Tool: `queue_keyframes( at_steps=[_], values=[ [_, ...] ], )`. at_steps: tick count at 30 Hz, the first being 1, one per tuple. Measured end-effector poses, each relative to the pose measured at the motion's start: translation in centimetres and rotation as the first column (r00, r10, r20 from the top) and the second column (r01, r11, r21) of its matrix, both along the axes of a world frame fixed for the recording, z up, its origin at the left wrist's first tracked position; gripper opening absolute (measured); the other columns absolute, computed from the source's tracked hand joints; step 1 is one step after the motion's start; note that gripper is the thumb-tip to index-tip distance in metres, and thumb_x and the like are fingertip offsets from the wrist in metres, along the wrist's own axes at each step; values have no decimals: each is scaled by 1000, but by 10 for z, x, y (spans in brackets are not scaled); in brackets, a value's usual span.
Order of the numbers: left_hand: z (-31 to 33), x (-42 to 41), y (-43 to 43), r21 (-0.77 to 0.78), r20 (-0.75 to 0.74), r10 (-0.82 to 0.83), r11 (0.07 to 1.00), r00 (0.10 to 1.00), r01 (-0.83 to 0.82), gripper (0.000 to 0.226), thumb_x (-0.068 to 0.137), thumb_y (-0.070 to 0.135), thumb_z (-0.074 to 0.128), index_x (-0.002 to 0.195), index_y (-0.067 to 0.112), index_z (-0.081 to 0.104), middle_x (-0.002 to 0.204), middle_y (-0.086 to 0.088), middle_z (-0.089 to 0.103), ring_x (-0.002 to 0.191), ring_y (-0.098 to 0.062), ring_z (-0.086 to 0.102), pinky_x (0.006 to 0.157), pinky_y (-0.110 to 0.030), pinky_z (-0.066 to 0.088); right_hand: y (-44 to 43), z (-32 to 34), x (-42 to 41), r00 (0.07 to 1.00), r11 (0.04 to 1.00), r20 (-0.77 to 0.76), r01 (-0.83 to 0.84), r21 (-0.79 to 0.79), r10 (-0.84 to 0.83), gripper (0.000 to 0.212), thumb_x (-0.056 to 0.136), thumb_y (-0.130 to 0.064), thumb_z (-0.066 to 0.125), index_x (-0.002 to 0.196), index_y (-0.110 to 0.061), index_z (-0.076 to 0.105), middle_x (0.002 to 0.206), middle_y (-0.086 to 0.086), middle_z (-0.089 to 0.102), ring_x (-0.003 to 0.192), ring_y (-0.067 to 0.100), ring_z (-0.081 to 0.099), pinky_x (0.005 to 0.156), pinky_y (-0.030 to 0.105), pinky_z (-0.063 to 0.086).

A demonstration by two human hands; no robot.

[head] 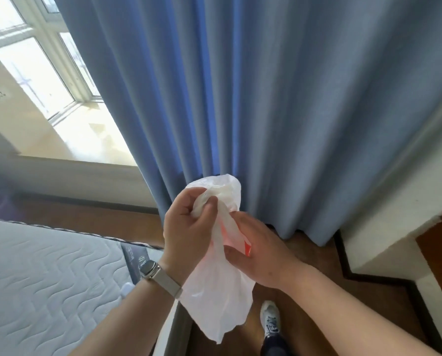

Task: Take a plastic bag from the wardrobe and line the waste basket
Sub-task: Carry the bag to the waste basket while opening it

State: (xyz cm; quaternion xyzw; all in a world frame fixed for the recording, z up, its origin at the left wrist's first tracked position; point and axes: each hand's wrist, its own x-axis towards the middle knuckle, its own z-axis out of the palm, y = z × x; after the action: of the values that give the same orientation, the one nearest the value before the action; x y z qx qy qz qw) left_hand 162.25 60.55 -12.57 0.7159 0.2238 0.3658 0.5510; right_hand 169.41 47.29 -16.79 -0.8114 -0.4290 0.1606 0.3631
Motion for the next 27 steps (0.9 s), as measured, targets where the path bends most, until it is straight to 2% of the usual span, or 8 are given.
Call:
queue_keyframes(
  at_steps=[5,10,11,15,18,22,25,27],
  values=[
    [8,81,12,85,-36,124,989,992,-121,32,85,3,67,76,33,62,70,21,64,66,3,58,64,-9,45,25,7,92,995,995,-5,-101,7,101,50,88,-58,56,131,-47,35,126,-29,46,116,1,47,95,39,50],
    [13,148,22,148,-30,195,971,980,-189,21,85,7,68,80,27,64,72,16,65,66,-1,59,63,-11,46,42,13,168,979,977,20,-204,65,203,55,89,-44,65,137,-33,40,131,-16,50,117,1,43,93,4,35],
    [14,158,24,156,-26,207,967,978,-201,16,85,10,68,81,25,64,73,13,65,66,-2,59,63,-12,47,47,13,180,976,974,21,-217,65,216,57,88,-44,65,137,-32,40,131,-14,50,117,2,44,93,4,35],
    [12,179,43,162,-35,275,950,961,-266,6,81,19,64,85,24,65,77,12,66,69,-5,61,65,-17,50,73,11,211,960,957,22,-279,78,278,60,85,-45,67,137,-28,42,133,-12,51,122,7,47,103,28,42],
    [13,189,63,173,-27,354,923,935,-345,11,79,20,64,81,30,63,74,18,66,67,-2,59,64,-13,46,98,10,226,937,935,42,-348,71,346,58,86,-45,67,136,-29,43,131,-11,52,118,7,46,100,22,40],
    [10,192,101,175,12,429,889,903,-424,7,77,33,62,82,30,64,75,15,66,67,-4,58,64,-14,46,141,9,238,912,911,68,-409,61,405,62,86,-43,69,140,-27,42,137,-6,50,120,6,40,102,20,34],
    [10,194,136,169,57,464,868,884,-466,6,78,33,60,83,33,63,75,20,65,69,-1,59,65,-10,45,179,10,243,893,893,89,-447,46,442,63,86,-37,70,141,-21,43,138,-1,51,120,6,36,96,-2,18],
    [11,195,163,152,88,485,857,870,-493,6,79,29,61,82,34,63,75,21,66,70,-1,59,66,-9,44,210,11,246,878,881,104,-473,24,468,64,86,-39,69,142,-24,41,140,-4,48,123,7,36,96,-1,15]
  ],
)
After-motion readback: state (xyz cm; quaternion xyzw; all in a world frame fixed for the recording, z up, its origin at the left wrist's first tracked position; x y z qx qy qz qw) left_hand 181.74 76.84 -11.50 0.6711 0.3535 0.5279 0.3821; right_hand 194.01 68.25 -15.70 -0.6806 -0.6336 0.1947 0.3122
